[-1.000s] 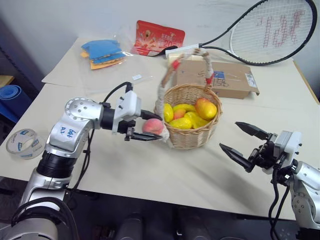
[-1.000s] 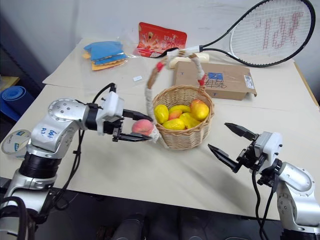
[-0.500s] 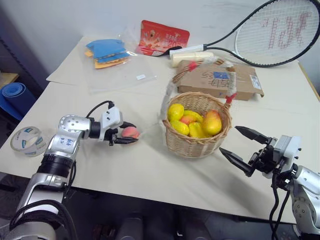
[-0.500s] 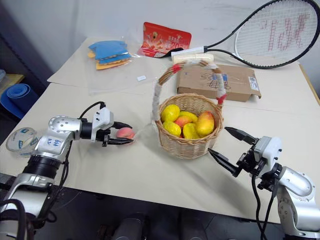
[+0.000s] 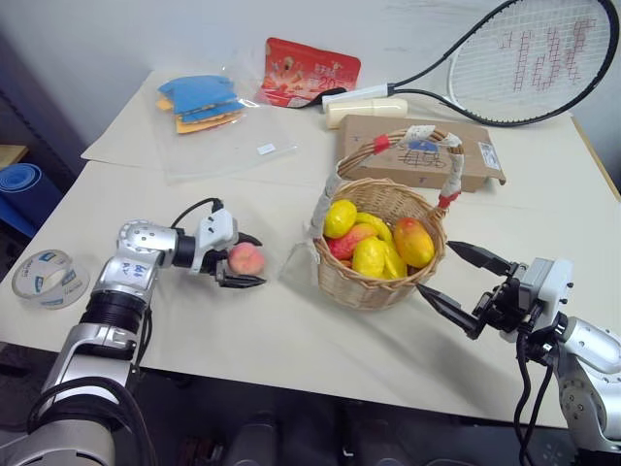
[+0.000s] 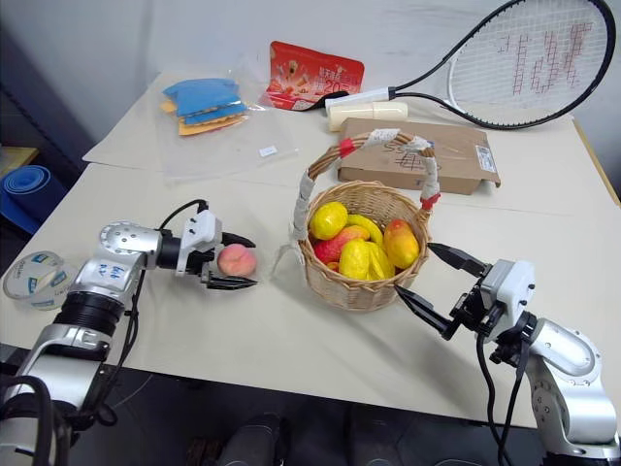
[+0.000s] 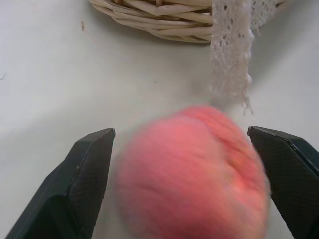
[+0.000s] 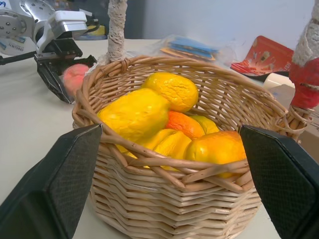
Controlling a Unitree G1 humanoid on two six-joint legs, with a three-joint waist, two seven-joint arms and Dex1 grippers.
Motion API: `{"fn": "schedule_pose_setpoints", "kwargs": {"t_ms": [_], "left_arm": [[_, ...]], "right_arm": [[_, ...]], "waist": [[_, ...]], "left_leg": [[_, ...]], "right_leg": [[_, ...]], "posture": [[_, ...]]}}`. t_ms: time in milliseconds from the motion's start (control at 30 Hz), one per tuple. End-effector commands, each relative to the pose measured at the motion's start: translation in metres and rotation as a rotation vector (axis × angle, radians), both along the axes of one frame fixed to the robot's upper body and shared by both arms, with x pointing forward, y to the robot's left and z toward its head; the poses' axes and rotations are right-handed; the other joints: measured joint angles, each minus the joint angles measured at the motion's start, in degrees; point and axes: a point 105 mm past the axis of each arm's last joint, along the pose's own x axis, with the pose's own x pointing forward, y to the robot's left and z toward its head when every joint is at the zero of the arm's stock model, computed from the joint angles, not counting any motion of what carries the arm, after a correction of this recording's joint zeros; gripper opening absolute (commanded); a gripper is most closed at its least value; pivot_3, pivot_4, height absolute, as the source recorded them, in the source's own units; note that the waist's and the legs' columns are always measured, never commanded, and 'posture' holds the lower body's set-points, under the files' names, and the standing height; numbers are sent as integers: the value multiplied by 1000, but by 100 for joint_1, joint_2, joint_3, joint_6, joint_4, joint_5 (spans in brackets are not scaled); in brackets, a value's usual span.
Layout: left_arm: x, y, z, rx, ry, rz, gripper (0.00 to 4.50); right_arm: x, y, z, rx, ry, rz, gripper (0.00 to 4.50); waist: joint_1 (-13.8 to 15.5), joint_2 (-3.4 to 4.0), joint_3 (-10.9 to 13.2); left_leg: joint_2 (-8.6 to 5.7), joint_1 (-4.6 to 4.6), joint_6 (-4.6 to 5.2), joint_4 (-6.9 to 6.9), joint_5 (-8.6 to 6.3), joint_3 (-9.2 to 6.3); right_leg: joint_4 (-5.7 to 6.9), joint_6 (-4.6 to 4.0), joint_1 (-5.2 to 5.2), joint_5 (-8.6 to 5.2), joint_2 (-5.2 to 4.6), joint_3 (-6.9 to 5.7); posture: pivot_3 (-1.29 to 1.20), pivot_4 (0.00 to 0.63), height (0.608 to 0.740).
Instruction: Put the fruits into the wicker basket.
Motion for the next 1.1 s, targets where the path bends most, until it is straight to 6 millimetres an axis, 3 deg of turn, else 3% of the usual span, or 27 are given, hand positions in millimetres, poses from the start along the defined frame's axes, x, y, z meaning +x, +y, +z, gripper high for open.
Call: {"fn": "schedule_pose_setpoints", "kwargs": {"t_ms": [33, 300, 433, 500, 600, 767, 833, 933, 1100], "left_arm": [[2, 11, 11, -9, -36, 20, 4485], [0, 11, -3, 40, -1, 17, 4485], [-6, 27, 1, 59, 4, 27, 3382], [-13, 28, 17, 42, -12, -5, 2896], [-38, 15, 49, 25, 11, -137, 2896], [-77, -28, 90, -34, -68, -315, 2896], [-88, -68, 105, -165, -105, -392, 2896], [-85, -122, 110, -296, -196, -421, 2896], [-61, -186, 96, -340, -272, -367, 2896]], "right_arm": [[-3, 3, 9, -1, -37, 9, 4500], [-3, 4, 8, 4, -34, 16, 4500], [-3, 4, 8, 1, -37, 14, 4500], [-4, 3, 7, -1, -39, 10, 4500], [-5, 0, 8, -4, -38, 1, 4500], [-7, -10, 11, -15, -48, -33, 4500], [-7, -19, 13, -16, -50, -61, 4500], [-6, -34, 15, -28, -50, -103, 4500], [-5, -56, 16, -41, -52, -158, 4500]], "waist": [[9, 0, 0], [23, 0, 0], [-39, 0, 0], [-61, 0, 0], [-66, -1, 1], [-6, 1, 1], [18, 1, 1], [116, 1, 1], [134, 0, 0]], "left_leg": [[0, 0, 0, 0, 0, 0], [-2, -6, 1, 0, 0, -1], [2, -4, 1, -1, -1, 0], [2, -2, 2, -2, -1, 0], [4, -7, 2, -2, -2, -3], [3, -7, 2, -4, -2, -9], [1, -4, 6, -4, -4, -9], [-4, -5, 26, 2, -13, -13], [-10, -3, 12, 7, -2, 15]], "right_leg": [[0, 0, 0, 0, 0, 0], [-8, 0, 2, 0, -3, -4], [-4, 0, -1, 0, 1, -2], [1, 0, -1, 0, 1, -2], [1, 0, -2, 0, 0, -3], [-11, 0, 10, 0, -9, -4], [-26, 0, 15, 0, -9, -4], [-34, 12, 24, 7, -9, -8], [-47, 37, 21, 20, 4, 22]], "posture": [[0, 150, 740], [0, 150, 740], [0, 150, 740], [0, 150, 740], [0, 150, 740], [0, 150, 740], [0, 150, 740], [0, 150, 740], [0, 150, 740]]}}
